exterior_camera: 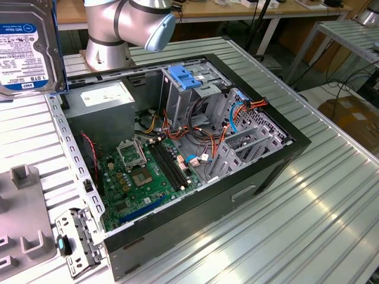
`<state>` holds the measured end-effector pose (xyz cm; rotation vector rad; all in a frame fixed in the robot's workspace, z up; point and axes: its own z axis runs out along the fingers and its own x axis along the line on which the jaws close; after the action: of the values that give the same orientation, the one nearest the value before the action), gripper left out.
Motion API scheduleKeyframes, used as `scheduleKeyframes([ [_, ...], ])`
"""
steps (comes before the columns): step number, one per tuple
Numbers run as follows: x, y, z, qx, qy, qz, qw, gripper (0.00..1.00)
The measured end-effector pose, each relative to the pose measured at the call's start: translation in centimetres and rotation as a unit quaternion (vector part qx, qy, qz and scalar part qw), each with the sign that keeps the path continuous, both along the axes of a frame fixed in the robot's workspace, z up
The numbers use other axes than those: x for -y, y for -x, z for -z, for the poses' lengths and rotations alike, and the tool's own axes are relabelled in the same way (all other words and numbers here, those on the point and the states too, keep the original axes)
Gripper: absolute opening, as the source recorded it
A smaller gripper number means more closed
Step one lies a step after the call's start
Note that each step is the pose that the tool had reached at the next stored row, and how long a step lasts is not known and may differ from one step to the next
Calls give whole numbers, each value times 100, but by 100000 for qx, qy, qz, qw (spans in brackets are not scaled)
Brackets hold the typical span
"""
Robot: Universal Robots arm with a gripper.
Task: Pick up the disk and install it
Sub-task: 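Pick up the disk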
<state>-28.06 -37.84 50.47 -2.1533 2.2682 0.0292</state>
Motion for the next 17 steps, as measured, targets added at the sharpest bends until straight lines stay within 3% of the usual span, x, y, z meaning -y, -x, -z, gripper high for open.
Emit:
scheduleKeyframes([
  [17, 0, -179, 1, -4, 2, 2, 100000, 37],
])
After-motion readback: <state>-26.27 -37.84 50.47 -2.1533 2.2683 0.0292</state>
